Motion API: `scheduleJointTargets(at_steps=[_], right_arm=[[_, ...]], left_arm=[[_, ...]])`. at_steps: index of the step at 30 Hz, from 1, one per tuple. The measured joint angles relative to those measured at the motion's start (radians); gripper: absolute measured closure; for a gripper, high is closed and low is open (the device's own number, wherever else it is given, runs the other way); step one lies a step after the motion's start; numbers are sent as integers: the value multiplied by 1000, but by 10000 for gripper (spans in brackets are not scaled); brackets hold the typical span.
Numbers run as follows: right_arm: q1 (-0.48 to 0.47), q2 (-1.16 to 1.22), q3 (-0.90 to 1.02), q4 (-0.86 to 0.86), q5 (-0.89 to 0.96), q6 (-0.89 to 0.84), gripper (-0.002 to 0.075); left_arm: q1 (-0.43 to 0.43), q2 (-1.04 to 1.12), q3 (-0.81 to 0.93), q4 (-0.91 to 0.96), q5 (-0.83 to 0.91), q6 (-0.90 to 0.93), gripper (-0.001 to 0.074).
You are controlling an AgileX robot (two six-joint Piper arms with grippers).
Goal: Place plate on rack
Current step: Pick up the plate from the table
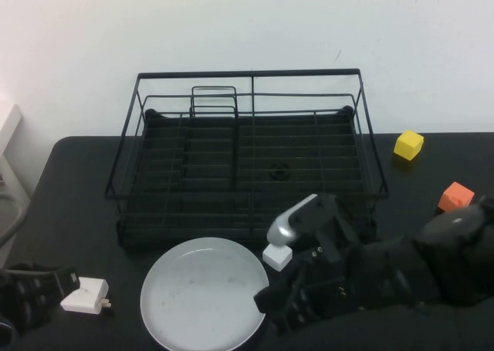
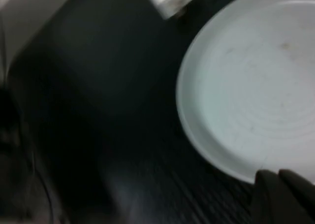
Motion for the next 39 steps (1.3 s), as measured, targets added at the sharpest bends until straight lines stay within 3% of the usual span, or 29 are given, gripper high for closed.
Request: scheduleJointTargets(at_steps=[2,5,9,13,17,22,39], right_arm=[[0,56,-7,125,-12,-20,712],[0,132,-31,185,-18,-33,627],[-2,212,-76,206,-18,-18,393],[-29,244,-104,211,-49,21,258],[-66,274,-108,216,-87,79,236],[-108,337,-136,219,28,107,245],[-110,474,-237,222,55,158,260]], left_arm=[[0,0,0,-7,2,0,738],[0,0,0,-11,4,0,737],[0,0,0,-15,12,4,737],[0,0,2,-23,18,6,737],[0,0,3,-29,26,6,737],[-2,0,3,-37,28,6,738],[-10,0,3,-76,38,16,738]])
